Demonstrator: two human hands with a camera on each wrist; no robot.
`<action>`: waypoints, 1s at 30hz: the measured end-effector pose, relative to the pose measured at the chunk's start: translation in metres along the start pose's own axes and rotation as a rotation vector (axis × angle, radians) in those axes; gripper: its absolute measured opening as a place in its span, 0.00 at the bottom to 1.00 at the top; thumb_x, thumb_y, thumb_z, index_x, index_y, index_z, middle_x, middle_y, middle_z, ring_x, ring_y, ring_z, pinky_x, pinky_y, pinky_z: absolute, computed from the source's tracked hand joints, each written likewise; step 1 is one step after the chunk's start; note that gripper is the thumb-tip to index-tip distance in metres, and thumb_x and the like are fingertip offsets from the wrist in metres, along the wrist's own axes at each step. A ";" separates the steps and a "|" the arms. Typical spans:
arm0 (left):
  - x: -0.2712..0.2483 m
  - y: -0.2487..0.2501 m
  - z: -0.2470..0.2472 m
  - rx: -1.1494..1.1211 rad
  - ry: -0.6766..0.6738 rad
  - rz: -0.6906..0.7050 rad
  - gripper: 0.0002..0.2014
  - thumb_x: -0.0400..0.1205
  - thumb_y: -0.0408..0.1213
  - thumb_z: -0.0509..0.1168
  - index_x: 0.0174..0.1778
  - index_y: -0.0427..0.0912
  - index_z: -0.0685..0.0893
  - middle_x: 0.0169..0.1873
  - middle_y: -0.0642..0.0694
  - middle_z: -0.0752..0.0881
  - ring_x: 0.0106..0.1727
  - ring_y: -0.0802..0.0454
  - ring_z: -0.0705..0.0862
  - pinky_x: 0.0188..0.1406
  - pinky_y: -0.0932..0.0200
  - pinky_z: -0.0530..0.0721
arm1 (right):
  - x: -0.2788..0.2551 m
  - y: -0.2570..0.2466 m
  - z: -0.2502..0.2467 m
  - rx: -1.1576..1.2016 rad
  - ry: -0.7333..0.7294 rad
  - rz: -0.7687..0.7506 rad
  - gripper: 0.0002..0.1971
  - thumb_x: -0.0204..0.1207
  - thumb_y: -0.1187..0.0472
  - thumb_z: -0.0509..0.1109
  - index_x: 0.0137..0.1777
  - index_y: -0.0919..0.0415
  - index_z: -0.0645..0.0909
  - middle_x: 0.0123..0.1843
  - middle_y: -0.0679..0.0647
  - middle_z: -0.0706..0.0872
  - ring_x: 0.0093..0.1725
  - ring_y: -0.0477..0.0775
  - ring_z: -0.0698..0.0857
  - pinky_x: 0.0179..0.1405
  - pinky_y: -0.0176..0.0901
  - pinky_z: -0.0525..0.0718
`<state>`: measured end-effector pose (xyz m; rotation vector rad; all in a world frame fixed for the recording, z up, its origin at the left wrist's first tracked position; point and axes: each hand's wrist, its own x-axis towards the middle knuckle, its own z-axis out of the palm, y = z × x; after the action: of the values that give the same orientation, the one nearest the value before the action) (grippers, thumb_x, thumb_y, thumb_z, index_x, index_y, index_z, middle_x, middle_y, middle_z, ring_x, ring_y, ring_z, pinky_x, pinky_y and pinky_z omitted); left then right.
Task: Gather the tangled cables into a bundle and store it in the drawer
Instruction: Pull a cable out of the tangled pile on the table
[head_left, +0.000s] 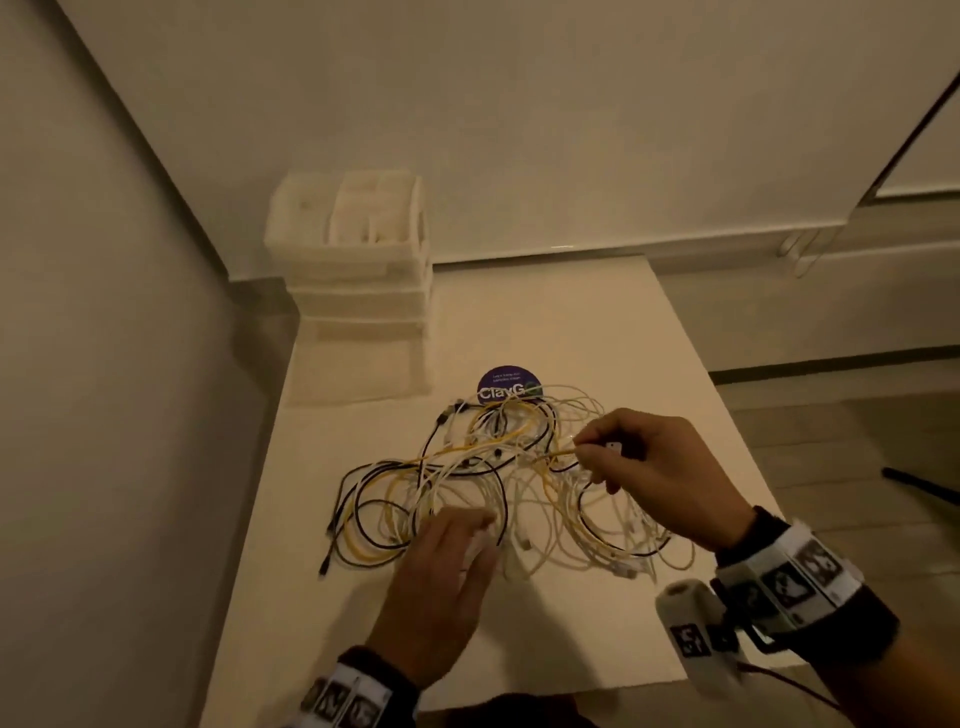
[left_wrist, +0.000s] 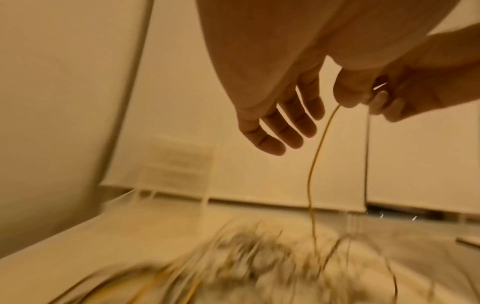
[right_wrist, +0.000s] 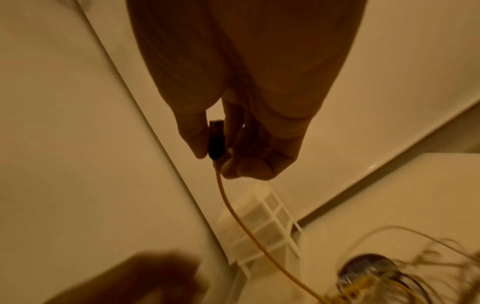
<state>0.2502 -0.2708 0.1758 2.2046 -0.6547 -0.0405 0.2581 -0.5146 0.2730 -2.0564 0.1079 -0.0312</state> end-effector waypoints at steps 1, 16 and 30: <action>0.025 0.022 -0.003 -0.017 0.017 0.058 0.14 0.86 0.49 0.56 0.68 0.55 0.75 0.61 0.58 0.78 0.64 0.60 0.76 0.64 0.61 0.74 | -0.003 -0.009 -0.004 0.031 0.010 -0.034 0.02 0.74 0.58 0.76 0.45 0.53 0.87 0.38 0.51 0.91 0.33 0.48 0.88 0.36 0.41 0.87; 0.072 0.088 -0.012 -0.548 0.277 -0.027 0.13 0.88 0.42 0.54 0.44 0.46 0.82 0.24 0.43 0.79 0.27 0.48 0.79 0.31 0.52 0.80 | -0.012 0.011 0.022 0.182 -0.164 -0.165 0.27 0.74 0.70 0.68 0.71 0.47 0.73 0.59 0.41 0.84 0.58 0.45 0.84 0.59 0.49 0.84; 0.018 0.043 -0.160 -0.421 0.751 -0.020 0.16 0.87 0.41 0.55 0.37 0.37 0.74 0.21 0.45 0.63 0.21 0.43 0.58 0.19 0.51 0.58 | 0.024 0.059 0.094 -0.156 -0.405 -0.408 0.12 0.85 0.51 0.58 0.47 0.49 0.82 0.39 0.42 0.82 0.38 0.40 0.79 0.37 0.28 0.72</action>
<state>0.2856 -0.1890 0.3168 1.6402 -0.1722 0.5622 0.2848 -0.4619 0.1765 -2.1663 -0.5754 0.1449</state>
